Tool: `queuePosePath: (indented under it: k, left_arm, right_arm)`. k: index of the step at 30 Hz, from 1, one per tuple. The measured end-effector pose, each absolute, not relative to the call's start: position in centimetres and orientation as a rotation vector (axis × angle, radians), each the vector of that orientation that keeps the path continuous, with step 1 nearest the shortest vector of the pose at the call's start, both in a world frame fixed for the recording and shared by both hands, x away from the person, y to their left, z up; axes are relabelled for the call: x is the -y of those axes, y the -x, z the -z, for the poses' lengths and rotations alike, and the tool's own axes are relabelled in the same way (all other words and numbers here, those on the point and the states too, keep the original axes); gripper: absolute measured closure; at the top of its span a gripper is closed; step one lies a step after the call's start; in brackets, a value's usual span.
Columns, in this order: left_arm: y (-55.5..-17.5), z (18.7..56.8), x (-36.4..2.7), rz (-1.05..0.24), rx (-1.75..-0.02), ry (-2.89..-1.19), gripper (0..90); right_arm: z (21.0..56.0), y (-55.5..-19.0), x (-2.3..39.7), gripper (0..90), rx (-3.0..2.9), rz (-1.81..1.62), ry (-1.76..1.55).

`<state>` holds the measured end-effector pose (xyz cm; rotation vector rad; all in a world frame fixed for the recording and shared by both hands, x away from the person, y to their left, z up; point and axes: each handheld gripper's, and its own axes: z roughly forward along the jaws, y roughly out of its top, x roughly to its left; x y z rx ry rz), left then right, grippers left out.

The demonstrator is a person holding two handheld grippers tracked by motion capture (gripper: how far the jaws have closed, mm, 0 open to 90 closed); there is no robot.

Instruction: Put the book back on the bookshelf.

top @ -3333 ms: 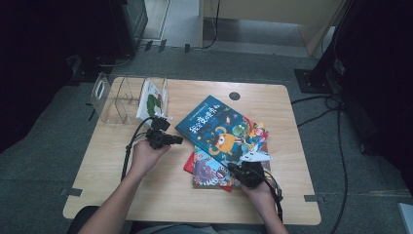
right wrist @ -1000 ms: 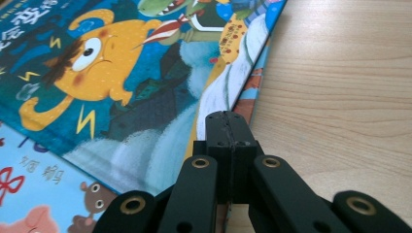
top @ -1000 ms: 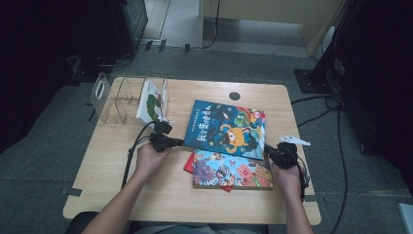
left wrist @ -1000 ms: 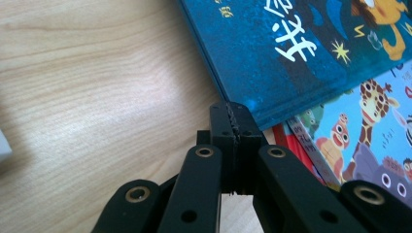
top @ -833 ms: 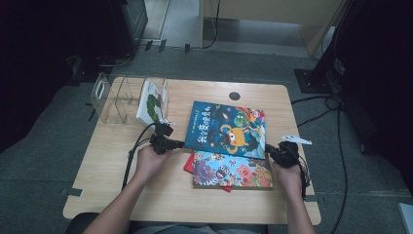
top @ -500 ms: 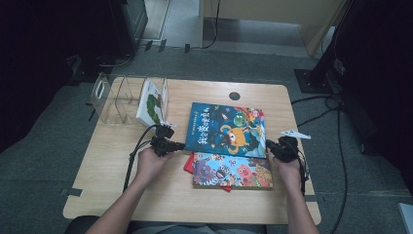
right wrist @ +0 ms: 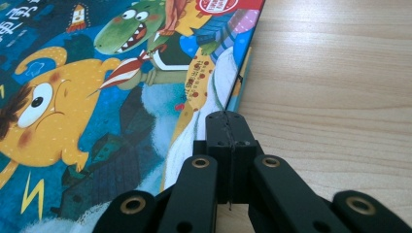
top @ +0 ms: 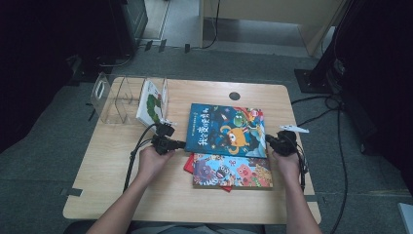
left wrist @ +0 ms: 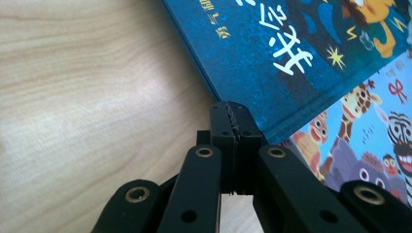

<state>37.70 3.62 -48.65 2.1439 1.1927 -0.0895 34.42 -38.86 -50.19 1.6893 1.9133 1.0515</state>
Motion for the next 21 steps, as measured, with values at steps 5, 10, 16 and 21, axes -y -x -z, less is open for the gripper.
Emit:
queuePosePath:
  k: [5, 10, 16, 21]
  left_arm:
    - [-36.6, 48.6, -3.6, 0.129, -1.185, -2.137, 90.0]
    - [-36.0, 48.1, -3.7, 0.106, -1.172, -2.137, 81.0]
    - [-37.3, 48.1, -3.7, 0.098, -1.207, -2.121, 60.2]
    - [-38.3, 48.2, -3.2, 0.096, -1.198, -2.137, 46.3]
  right_arm:
    - [50.1, -34.7, 38.9, 90.0, -1.927, -1.035, -1.668]
    - [50.2, -35.1, 38.9, 90.0, -1.941, -1.041, -1.648]
    - [50.2, -35.9, 38.9, 90.0, -1.929, -1.041, -1.646]
    - [50.2, -36.5, 38.9, 90.0, -1.918, -1.05, -1.663]
